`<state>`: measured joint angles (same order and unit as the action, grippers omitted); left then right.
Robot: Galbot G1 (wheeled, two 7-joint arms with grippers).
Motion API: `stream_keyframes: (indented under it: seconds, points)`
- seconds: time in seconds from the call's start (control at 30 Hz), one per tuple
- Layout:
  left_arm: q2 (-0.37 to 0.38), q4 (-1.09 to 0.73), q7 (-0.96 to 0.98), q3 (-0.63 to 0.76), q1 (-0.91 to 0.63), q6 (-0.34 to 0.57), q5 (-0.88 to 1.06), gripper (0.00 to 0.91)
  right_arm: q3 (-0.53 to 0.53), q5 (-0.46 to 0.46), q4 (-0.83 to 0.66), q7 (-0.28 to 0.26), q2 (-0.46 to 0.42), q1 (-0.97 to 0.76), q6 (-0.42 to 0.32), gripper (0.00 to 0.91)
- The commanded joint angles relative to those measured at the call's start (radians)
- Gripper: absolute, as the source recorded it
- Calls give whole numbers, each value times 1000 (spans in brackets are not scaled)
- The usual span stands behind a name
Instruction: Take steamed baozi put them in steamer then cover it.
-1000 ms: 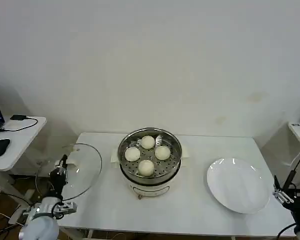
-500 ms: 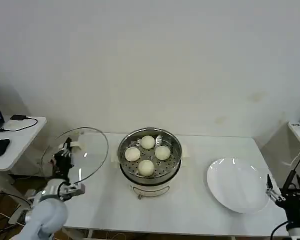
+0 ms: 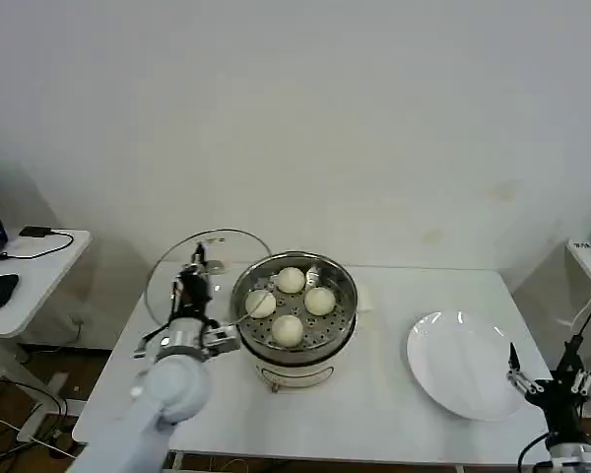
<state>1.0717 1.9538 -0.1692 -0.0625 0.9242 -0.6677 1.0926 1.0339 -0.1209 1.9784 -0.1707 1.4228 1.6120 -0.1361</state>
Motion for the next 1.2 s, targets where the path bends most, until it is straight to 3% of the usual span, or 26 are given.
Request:
stream_keyframes:
  seconds: [0.03,0.2,0.37,1.2]
  points:
    - [165,-65,-122,235,-171,-70,160,0,-26,30,2,3,16,-9,1,907]
    - [280,-125,-139,267,-174,-69,222,0,-37,33,14,5,22,-12,10,907]
    - [337,-173,-143,271,-166,-68,255,0,-45,35,21,4,26,-10,12,907]
    - [349,-228,-161,244,-113,-21,358,0,-69,45,12,3,29,-5,2,907]
